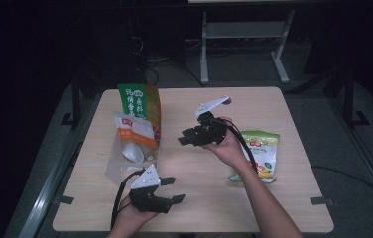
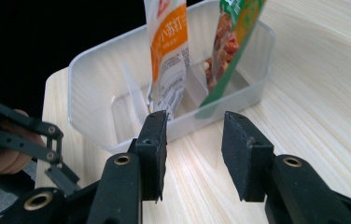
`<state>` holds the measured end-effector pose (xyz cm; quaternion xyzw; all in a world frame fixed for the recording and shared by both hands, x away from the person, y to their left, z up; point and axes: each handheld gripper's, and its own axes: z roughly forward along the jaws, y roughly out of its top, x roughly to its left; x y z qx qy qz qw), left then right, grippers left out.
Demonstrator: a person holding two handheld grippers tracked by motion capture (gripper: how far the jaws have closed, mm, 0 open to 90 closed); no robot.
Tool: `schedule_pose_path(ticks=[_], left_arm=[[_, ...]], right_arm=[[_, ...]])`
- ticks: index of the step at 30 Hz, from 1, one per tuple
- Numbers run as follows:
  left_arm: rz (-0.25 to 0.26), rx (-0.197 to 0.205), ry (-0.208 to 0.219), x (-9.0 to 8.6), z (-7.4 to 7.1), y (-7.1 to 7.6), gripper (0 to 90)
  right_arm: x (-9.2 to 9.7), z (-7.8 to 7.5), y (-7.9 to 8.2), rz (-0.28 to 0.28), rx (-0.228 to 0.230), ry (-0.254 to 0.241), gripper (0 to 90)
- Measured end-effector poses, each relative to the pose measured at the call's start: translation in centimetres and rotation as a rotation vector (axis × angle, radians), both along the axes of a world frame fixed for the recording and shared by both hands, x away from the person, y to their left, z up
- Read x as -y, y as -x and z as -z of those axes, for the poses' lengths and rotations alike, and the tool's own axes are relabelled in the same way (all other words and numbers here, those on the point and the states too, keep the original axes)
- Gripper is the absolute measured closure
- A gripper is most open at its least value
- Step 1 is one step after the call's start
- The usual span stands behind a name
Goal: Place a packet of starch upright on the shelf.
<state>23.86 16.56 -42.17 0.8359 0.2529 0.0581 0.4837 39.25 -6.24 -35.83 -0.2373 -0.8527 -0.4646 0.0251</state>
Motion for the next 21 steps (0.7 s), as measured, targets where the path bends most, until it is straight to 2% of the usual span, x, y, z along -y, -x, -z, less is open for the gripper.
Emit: schedule_pose_path(ticks=[14, 21], left_arm=[[0.008, 0.012, -0.01, 0.0, 0.0, -0.1, 33.3], [0.01, 0.003, -0.016, 0.1, 0.0, -0.1, 33.2]], right_arm=[[3.2, 0.4, 0.7, 0.043, -0.014, 0.017, 58.3], [5.0, 0.5, 1.1, 0.07, -0.022, 0.033, 57.2]])
